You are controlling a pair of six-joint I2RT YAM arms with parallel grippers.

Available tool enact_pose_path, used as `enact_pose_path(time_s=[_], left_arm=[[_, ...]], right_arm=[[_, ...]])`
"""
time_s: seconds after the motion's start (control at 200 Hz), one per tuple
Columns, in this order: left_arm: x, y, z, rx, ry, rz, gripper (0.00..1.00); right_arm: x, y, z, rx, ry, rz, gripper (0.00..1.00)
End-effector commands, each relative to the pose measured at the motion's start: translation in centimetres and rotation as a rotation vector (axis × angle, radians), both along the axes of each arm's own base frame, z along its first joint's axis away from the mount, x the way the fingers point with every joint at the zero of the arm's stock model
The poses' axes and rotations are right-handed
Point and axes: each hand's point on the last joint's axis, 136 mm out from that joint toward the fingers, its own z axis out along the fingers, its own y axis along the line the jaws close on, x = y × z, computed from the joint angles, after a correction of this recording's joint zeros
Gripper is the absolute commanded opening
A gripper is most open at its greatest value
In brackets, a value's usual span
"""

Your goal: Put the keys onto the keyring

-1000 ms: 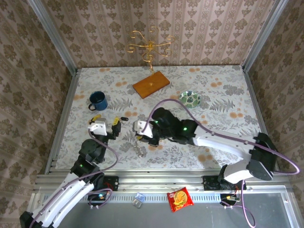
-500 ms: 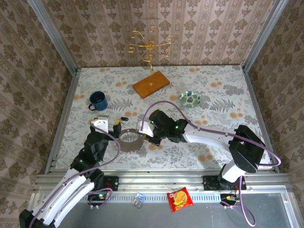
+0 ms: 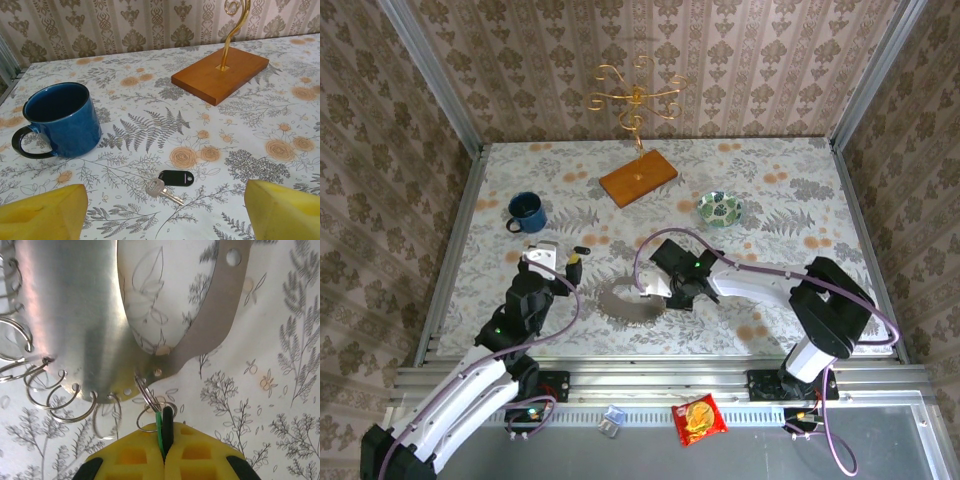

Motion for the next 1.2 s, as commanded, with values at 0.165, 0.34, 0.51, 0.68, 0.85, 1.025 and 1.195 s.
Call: enact_pose_path(time_s=[0.165,0.34,0.51,0.68,0.85,1.025,1.195], left_arm=[[0.4,-0.3,1.7,-0.041,-0.026,-0.002,0.83],[0.4,-0.8,1.5,-0.032,-0.016,-0.031,0.83],[0.4,-1.7,1.1,-0.024,0.008,-0.080,0.83],[0.5,-2.6,0.6,-0.042,0.028,-0.112,0.83],[0.7,-2.6,0.4,-0.073,0.042,-0.100,0.83],[0.7,-1.5,0.0,-0.118,0.056,-0.028,0.83],[0.3,-1.3,-0.1,-0.145,0.065,-0.019,0.83]], right_arm=[[1.3,-2.7,-1.5,-0.167,-0.048,0.019,0.07],[2.8,-2.6,-0.9,-0.152,-0.074,-0.040,0.32],[3.0,-2.1,2.0,-0.001,-0.037,-0.139,0.37],[0.1,0.2,4.6,0.205,0.180,-0.318,0.38],[-1.5,0.5,3.9,0.166,0.302,-0.635,0.36],[-3.0,0.3,2.0,0.021,0.376,-0.797,0.33],[-3.4,1.0,0.5,-0.043,0.378,-0.801,0.33]])
